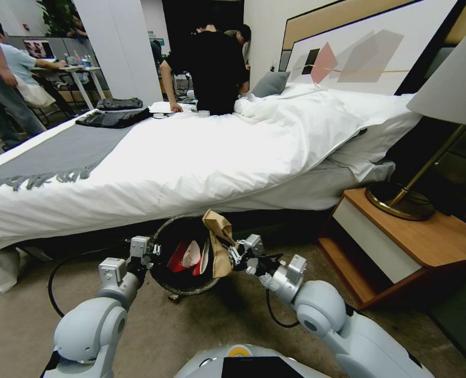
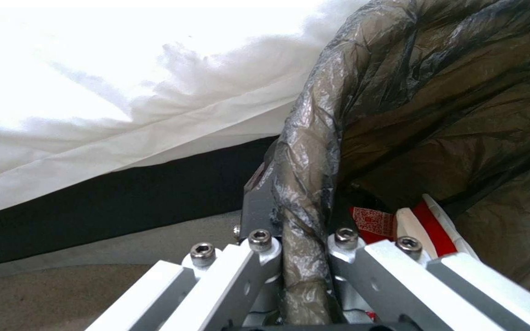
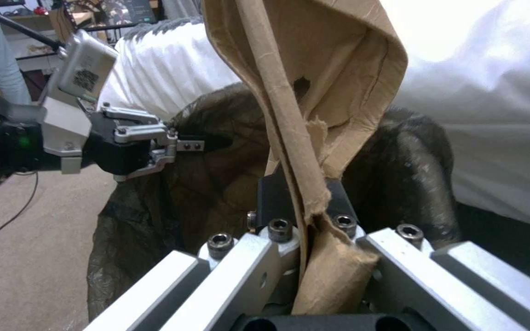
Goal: Pick up the trash bin, then pick up the garbage from the floor and place it into the trash bin.
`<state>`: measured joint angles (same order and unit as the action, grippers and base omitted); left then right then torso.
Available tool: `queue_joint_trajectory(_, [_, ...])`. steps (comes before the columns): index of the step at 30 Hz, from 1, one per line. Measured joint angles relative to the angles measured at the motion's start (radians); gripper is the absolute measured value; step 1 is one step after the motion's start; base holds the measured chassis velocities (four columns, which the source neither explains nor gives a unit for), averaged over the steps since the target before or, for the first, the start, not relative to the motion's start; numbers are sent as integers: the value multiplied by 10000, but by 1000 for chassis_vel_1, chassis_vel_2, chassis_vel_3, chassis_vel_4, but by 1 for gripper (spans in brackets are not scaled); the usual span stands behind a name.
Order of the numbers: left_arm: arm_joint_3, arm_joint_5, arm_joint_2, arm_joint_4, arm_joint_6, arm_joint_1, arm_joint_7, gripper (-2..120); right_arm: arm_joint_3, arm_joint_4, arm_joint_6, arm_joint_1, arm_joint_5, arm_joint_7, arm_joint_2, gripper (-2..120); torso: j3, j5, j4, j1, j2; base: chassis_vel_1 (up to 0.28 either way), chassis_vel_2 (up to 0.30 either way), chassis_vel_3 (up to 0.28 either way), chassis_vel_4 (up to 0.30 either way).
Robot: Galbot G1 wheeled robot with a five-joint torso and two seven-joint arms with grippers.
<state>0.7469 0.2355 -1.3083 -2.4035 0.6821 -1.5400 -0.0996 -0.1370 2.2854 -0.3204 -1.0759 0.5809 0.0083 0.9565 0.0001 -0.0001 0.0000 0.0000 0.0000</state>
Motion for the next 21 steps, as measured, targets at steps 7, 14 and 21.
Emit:
queue_joint_trajectory(7, [19, -96, -14, 0, 4, -74, -76, 1, -341, -202, -53, 238, 7, 177, 213, 0, 0, 0, 0, 0, 0, 0, 0, 0, 0])
queue_joint_trajectory(14, [24, -152, -23, 2, 2, -109, -120, 1, -513, -287, -80, 343, 2, 234, 319, 0, 0, 0, 0, 0, 0, 0, 0, 0, 0])
queue_joint_trajectory(21, [21, -162, -24, 3, 0, -111, -128, 1, -570, -338, -83, 382, -1, 254, 363, 0, 0, 0, 0, 0, 0, 0, 0, 0, 0])
